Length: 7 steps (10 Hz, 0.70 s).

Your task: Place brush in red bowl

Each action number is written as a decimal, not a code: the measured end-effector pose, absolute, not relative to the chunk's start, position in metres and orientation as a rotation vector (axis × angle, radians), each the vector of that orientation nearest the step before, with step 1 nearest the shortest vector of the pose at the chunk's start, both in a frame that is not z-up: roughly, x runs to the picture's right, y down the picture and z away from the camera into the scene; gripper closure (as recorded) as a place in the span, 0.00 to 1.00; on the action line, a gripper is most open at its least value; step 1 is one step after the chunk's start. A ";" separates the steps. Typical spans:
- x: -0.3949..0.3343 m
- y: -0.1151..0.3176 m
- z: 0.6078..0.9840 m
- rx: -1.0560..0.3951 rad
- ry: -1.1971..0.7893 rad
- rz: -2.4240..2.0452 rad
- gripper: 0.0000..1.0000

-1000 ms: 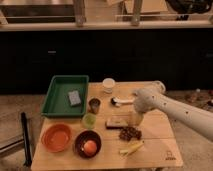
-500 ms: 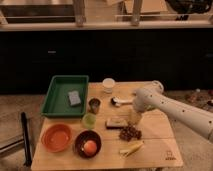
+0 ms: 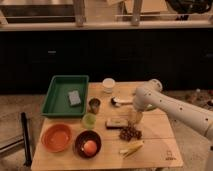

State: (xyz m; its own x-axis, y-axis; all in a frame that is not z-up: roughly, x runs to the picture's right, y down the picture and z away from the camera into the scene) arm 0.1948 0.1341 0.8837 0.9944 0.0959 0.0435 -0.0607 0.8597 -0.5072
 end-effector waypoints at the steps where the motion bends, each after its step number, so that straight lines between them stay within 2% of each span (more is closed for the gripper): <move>1: 0.196 0.133 0.887 -0.534 -0.068 0.079 0.20; 7: 0.186 0.113 0.906 -0.537 -0.098 0.052 0.20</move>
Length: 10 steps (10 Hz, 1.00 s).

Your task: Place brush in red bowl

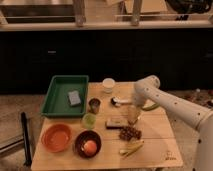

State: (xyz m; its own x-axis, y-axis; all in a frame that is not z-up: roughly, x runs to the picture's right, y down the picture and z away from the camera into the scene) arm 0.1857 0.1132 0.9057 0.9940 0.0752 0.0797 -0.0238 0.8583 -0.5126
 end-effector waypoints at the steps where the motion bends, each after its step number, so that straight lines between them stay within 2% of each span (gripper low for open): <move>1: 0.183 0.109 0.909 -0.537 -0.103 0.048 0.20; 10: 0.182 0.094 0.944 -0.570 -0.088 0.065 0.20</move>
State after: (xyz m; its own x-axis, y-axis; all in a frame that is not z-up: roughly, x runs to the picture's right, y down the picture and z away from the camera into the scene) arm 0.1825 0.0941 0.9440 0.9942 0.0853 0.0648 -0.0367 0.8399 -0.5414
